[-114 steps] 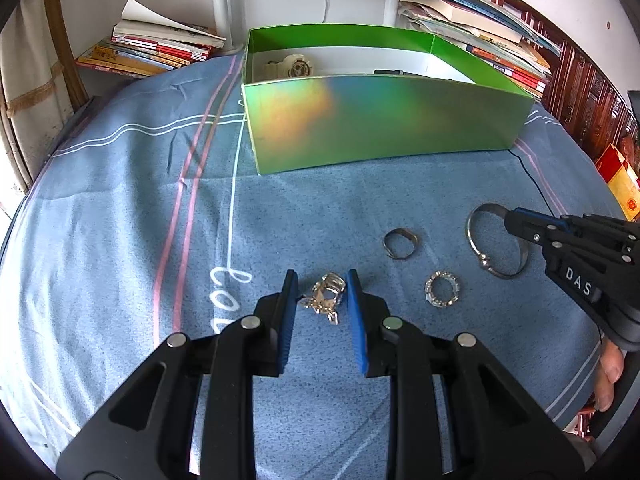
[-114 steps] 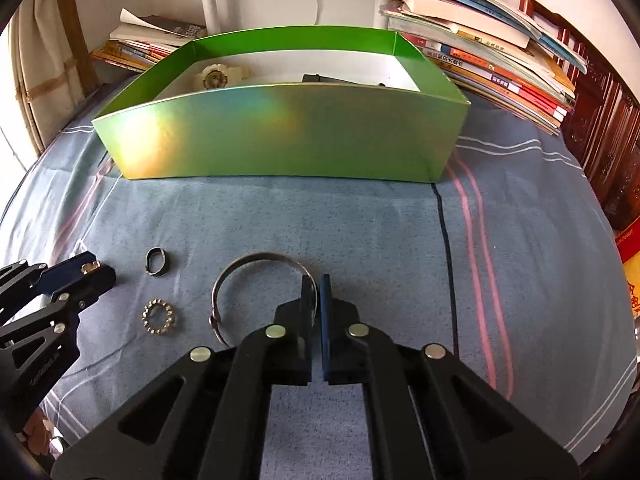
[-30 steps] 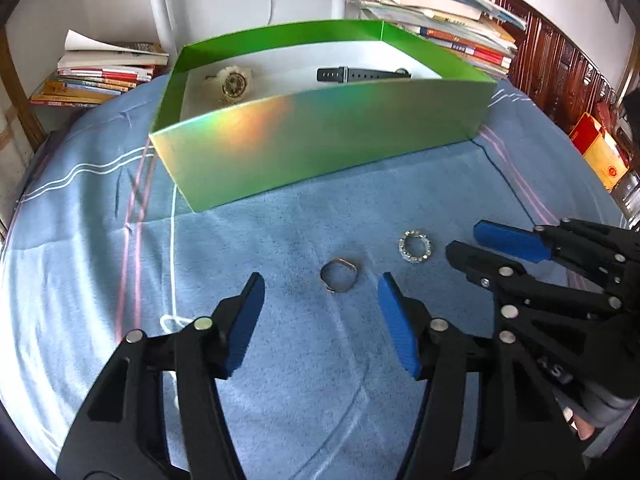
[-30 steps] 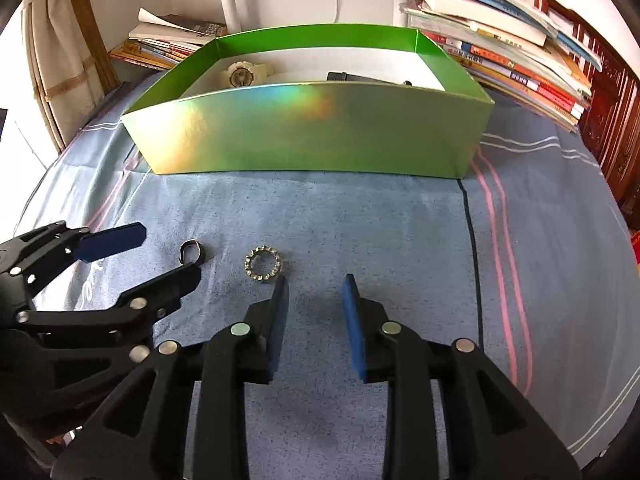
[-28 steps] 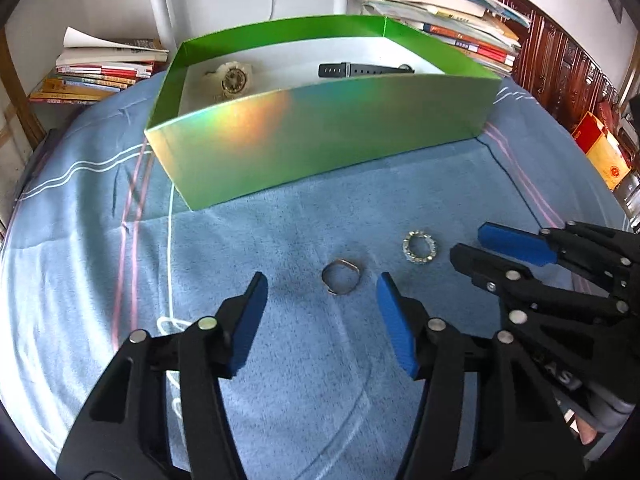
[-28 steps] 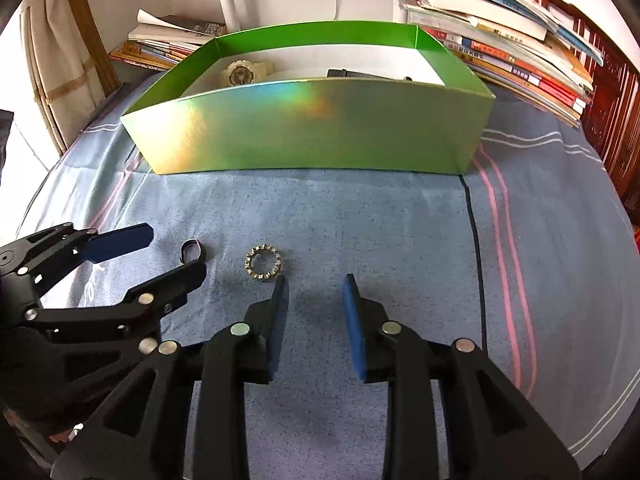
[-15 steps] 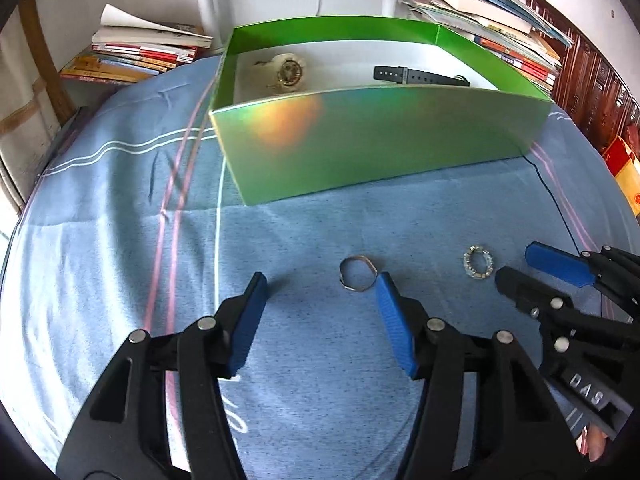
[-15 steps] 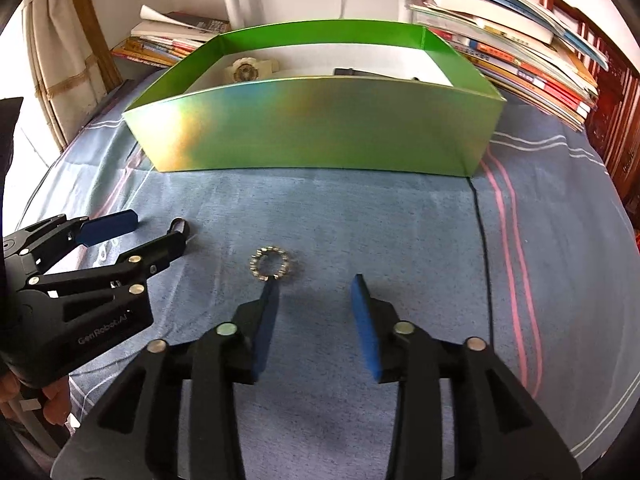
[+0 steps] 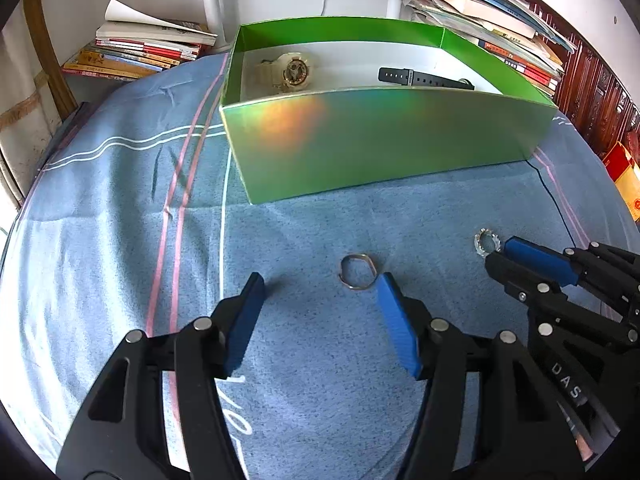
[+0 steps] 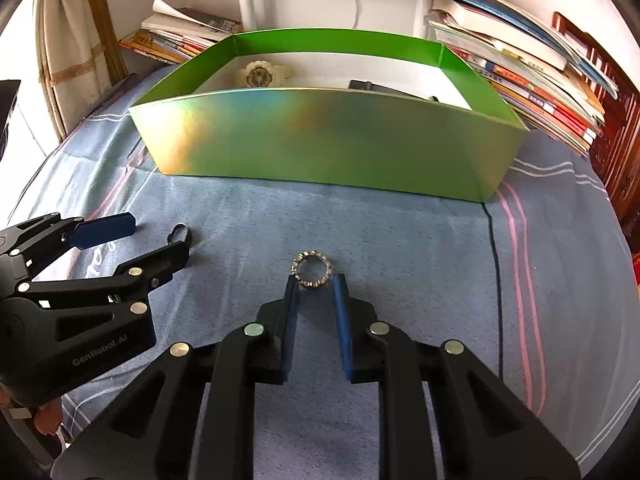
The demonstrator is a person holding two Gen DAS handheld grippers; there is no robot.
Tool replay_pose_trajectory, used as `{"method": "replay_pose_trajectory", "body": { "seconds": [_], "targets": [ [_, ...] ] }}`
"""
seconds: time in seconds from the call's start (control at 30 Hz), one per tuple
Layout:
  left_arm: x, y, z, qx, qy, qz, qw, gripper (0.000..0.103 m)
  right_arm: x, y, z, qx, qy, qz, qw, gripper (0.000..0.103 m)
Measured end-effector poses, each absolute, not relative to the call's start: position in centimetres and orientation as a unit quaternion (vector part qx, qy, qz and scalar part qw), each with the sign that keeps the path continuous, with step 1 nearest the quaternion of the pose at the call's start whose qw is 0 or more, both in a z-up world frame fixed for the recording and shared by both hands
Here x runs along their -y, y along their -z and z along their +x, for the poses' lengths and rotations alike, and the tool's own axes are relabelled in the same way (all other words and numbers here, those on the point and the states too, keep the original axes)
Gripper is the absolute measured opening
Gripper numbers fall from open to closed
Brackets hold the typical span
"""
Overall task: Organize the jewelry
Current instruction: 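Close the right tool on the beaded ring while the left tool closes on the plain ring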
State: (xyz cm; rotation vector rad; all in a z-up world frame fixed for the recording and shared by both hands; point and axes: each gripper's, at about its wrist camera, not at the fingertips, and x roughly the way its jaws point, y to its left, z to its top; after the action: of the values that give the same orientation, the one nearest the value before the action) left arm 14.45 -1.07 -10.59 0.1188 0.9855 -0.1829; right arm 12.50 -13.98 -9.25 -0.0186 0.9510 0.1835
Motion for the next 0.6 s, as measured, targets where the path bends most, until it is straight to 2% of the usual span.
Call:
{"method": "replay_pose_trajectory", "body": {
  "seconds": [0.1,0.23,0.3,0.4,0.6],
  "targets": [
    [1.6,10.6,14.6,-0.469,0.09,0.059,0.876,0.061,13.9,9.2,12.7,-0.456,-0.09,-0.007,0.885,0.029],
    [2.3,10.7,14.9,-0.463,0.094,0.062,0.879,0.06,13.4,9.2,13.0,-0.451,-0.093,-0.013,0.888,0.029],
    [2.5,10.7,14.9,-0.459,0.098,0.063,0.881,0.05,13.2,9.3,13.2,-0.447,-0.094,-0.018,0.889,0.029],
    [2.7,10.6,14.9,-0.455,0.102,0.065,0.882,0.038,13.1,9.3,13.3,-0.444,-0.095,-0.021,0.891,0.021],
    [2.0,10.5,15.0,-0.457,0.097,0.054,0.883,0.021,13.7,9.1,13.2,-0.446,-0.09,-0.011,0.891,0.021]
  ]
}}
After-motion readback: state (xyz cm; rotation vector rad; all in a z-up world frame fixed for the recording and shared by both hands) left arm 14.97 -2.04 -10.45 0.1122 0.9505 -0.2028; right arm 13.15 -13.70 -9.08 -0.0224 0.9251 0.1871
